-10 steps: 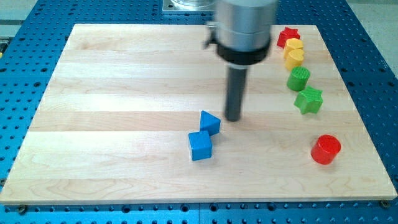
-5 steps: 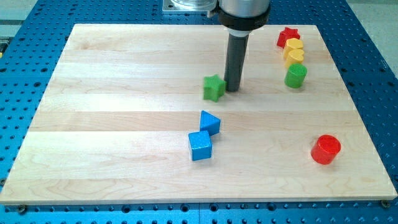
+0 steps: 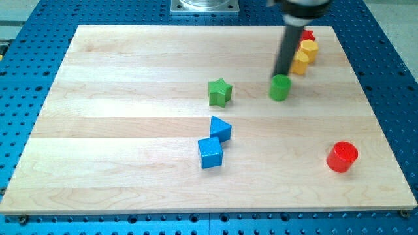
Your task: Place the green blocks at the center of the board
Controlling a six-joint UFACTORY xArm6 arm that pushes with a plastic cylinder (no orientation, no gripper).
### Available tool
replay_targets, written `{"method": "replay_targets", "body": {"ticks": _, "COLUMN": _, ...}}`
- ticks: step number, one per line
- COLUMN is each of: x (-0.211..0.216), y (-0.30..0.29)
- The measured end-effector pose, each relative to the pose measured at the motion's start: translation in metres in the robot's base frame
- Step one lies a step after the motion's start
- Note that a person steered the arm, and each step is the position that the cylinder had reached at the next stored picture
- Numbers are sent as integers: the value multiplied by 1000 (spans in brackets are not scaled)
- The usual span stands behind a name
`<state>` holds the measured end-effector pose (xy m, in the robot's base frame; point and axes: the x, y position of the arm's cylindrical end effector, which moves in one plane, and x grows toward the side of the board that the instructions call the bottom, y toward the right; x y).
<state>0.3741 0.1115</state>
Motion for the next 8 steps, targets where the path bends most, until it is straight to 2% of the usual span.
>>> {"method": "replay_targets", "body": {"ticks": 1, "x": 5, "y": 56}}
{"method": "replay_targets", "body": {"ticks": 2, "x": 29, "y": 20}}
{"method": "replay_targets", "body": {"ticks": 3, "x": 32, "y": -55}}
{"method": "replay_targets", "body": {"ticks": 4, "x": 53, "y": 7}}
{"method": "replay_targets", "body": {"ticks": 5, "x": 75, "y": -38}}
{"method": "replay_targets", "body": {"ticks": 6, "x": 55, "y": -93}}
{"method": "replay_targets", "body": {"ticks": 7, "x": 60, "y": -76}}
{"method": "replay_targets", "body": {"ticks": 8, "x": 88, "y": -91}}
